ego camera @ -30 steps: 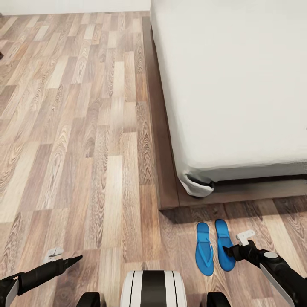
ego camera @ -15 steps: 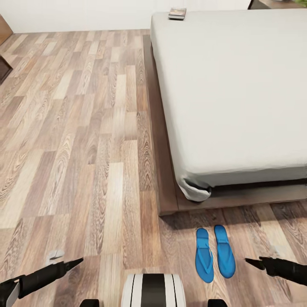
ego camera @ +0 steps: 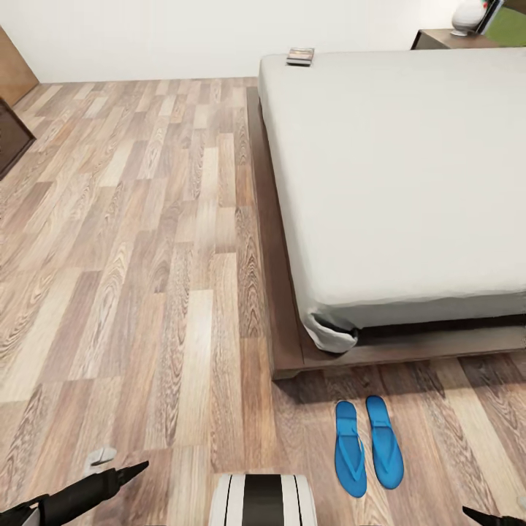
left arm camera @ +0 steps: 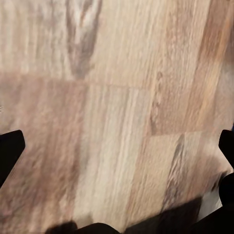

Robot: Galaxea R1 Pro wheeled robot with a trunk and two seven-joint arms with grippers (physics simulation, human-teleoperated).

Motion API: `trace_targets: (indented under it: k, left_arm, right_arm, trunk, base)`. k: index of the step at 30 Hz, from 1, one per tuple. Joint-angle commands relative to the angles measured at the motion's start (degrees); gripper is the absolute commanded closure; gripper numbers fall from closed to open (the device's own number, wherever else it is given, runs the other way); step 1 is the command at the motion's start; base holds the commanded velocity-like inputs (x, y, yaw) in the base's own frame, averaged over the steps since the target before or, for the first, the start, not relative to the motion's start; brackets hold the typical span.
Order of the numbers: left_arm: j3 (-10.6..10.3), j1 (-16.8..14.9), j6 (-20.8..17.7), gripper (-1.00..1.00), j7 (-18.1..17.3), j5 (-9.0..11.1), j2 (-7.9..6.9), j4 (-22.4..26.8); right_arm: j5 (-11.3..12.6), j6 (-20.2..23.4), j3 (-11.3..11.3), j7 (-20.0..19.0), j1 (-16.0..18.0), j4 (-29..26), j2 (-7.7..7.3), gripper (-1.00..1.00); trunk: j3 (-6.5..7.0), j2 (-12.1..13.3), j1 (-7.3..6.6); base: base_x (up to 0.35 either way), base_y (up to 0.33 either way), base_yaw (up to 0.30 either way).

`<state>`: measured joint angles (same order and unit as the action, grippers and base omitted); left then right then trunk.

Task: In the bedroom, move the book from the bed onto either nightstand, and place the two sandals side by side next to the bed.

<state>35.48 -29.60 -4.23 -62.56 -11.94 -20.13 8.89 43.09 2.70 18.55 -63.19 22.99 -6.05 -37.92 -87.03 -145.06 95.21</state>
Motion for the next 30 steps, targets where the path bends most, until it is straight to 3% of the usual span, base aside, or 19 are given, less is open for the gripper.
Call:
trace_targets:
  k: [1, 21, 30]
  left_arm:
    - [0.5, 0.0, -0.3, -1.00, 0.6, -0.5, 0.06, 0.0]
    - [0.6, 0.0, -0.1, -1.00, 3.4, -0.5, -0.08, -0.1]
    - [0.6, 0.0, -0.1, -1.00, 3.1, -0.4, -0.27, -0.1]
  right_arm:
    - [0.5, 0.1, 0.4, 0.0, 0.0, 0.1, 0.85, -1.00]
    - [0.5, -1.4, 0.5, 0.3, 0.0, 0.2, 2.13, -1.00]
    - [0.4, -1.5, 0.6, 0.3, 0.0, 0.2, 2.32, -1.00]
  trunk:
    - [0.20, 0.0, -0.03]
    - [4.63, 0.3, -0.55]
    - [6.62, 0.4, -0.78]
  base:
    - [0.000, 0.000, 0.000]
    - [0.000, 0.000, 0.000]
    - [0.000, 0.000, 0.000]
